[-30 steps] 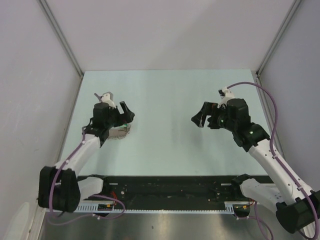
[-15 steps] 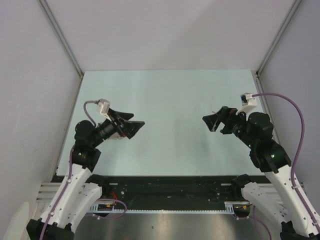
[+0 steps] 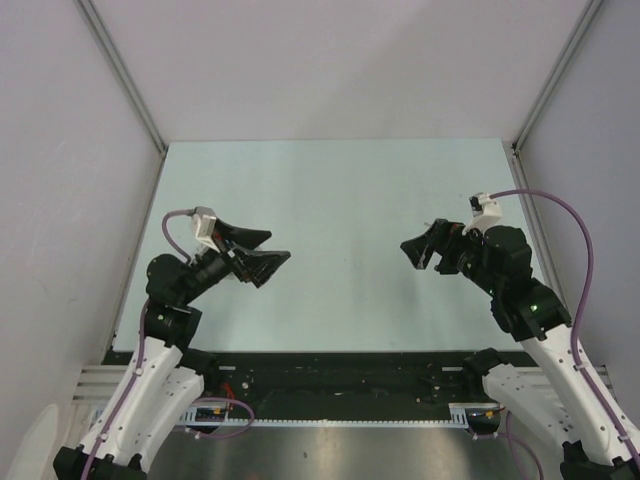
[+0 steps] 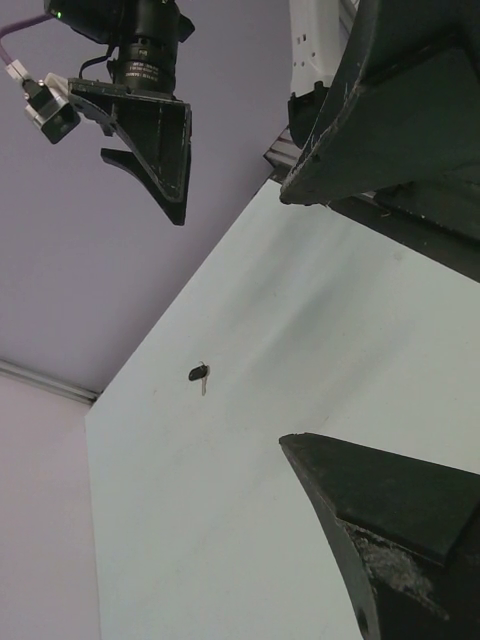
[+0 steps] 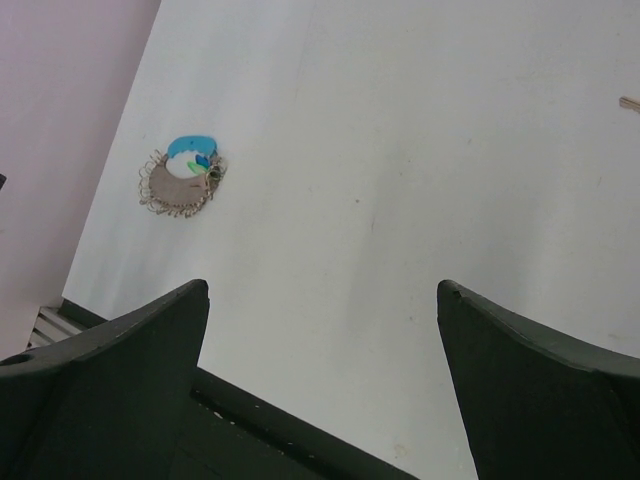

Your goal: Remove the keys from the keyring

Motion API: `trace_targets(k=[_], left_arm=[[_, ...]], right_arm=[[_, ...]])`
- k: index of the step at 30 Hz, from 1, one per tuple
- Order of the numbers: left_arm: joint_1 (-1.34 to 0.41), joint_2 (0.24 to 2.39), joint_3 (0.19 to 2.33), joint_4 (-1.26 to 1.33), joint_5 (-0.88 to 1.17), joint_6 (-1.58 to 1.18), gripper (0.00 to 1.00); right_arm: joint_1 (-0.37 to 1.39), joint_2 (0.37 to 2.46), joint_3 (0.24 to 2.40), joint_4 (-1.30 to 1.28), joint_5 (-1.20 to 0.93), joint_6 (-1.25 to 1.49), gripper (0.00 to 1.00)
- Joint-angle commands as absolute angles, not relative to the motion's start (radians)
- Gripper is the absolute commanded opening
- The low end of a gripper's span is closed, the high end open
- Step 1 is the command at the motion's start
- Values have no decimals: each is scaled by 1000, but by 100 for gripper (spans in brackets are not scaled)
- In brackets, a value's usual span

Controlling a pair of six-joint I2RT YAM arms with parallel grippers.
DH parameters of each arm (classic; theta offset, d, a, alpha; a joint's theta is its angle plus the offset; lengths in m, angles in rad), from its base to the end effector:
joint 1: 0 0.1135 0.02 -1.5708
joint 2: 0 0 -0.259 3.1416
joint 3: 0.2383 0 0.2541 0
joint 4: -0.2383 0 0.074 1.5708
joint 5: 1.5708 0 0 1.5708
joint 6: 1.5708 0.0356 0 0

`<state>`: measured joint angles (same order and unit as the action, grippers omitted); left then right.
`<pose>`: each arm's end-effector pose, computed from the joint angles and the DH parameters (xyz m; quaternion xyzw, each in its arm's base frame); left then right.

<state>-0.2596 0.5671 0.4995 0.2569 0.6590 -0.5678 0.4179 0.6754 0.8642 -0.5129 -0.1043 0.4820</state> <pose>0.1416 -0.0602 0.3150 0.1539 0.6340 -0.4819 0.5849 0.1382 0.0654 0.3458 -0.0044 0.8114 0.2917 0.5065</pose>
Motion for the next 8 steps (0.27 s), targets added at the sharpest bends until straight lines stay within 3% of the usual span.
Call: trace_targets(k=[1,8], left_arm=[[-264,594,549,265,677,-564,100],[-264,615,561,270,670,-566,100]], right_arm=[[423,661,862,-480,-91,476,100],[423,643,841,-462,-51,439,100]])
